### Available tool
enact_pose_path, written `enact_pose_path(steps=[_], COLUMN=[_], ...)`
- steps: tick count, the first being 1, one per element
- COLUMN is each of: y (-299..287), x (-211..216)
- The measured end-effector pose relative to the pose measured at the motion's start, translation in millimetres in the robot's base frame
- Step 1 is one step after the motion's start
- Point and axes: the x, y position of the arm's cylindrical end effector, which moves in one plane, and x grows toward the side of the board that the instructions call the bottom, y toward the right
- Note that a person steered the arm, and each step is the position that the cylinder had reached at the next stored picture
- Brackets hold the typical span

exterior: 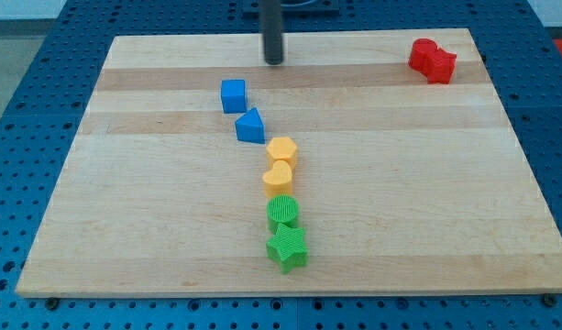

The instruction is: Separate the red star from the red circle

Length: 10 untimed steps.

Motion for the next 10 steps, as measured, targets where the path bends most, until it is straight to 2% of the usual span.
enact_pose_path(steps=[2, 4, 5, 6, 7, 8, 10], y=[122, 162, 227, 255, 265, 279, 270], x=[0, -14, -16, -16, -16, 3, 49])
